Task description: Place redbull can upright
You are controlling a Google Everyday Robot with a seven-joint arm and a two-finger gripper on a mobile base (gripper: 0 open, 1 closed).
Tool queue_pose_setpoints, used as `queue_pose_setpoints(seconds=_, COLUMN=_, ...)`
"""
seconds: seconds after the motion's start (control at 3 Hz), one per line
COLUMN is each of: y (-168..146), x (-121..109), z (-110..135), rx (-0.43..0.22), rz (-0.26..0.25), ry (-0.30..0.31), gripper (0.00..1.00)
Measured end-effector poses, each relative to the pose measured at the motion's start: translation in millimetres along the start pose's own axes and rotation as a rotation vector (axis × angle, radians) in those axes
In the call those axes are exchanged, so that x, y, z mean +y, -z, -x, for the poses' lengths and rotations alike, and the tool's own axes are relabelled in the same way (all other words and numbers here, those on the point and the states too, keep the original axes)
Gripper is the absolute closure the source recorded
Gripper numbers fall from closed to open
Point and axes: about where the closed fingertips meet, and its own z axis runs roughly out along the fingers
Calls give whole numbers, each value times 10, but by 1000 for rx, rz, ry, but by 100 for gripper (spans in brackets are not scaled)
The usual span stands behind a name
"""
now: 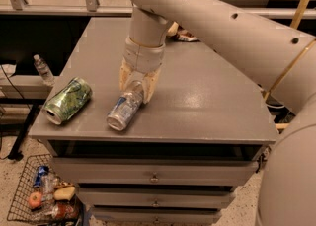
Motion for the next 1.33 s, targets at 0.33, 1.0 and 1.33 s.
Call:
queue_pose_setpoints(seconds=0.33, y=97, x=-55, z=33, rx=-44, rz=-71, ry=57, gripper=88)
queue_pose_setpoints(seconds=1.0, y=883, x=-579, z=196, rx=-118, rz=-422, ry=409, gripper=100)
queue_pose_setpoints(seconds=1.33, y=1092, x=-681, z=177, rx=-77, rz=-489, ry=505, gripper=100)
